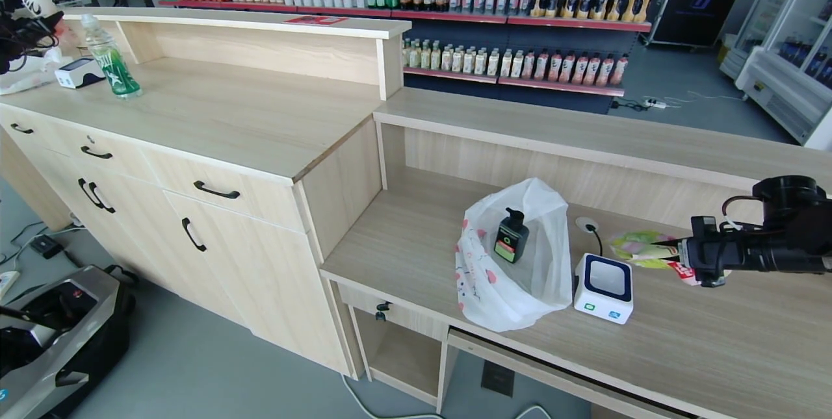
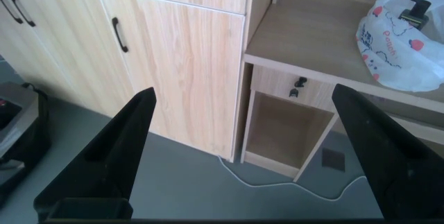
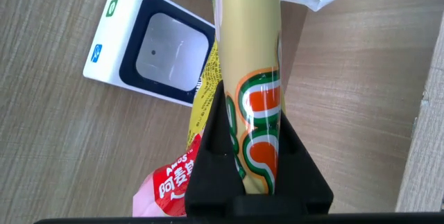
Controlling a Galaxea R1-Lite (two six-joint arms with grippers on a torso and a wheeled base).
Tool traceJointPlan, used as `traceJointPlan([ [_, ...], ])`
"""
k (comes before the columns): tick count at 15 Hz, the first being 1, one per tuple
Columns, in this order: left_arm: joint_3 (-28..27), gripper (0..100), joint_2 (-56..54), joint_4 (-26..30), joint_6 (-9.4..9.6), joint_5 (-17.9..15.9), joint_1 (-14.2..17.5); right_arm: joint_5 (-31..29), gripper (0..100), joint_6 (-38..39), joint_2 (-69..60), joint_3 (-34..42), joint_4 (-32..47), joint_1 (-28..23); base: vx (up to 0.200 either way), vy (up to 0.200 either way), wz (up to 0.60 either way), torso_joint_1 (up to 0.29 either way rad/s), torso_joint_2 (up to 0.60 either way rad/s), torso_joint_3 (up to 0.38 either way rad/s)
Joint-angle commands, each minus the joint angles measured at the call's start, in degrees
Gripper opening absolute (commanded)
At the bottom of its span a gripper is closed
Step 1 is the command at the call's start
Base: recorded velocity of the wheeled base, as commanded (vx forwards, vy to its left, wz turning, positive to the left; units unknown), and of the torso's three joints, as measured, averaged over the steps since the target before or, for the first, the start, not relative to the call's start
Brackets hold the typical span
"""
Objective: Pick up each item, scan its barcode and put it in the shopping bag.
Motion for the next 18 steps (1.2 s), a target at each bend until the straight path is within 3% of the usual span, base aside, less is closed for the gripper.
traceJointPlan([
  [1,0.00,100,0.06,0.02,-0.04,0.00,-0.02,-0.02,0,0.06,0.70,-0.64,-0.05,0.16,0.000,0.000,0.00,0.000,0.00,0.000],
  [18,0.00,100,0.06,0.02,-0.04,0.00,-0.02,0.07,0,-0.12,1.84,-1.08,0.03,0.07,0.000,0.000,0.00,0.000,0.00,0.000],
])
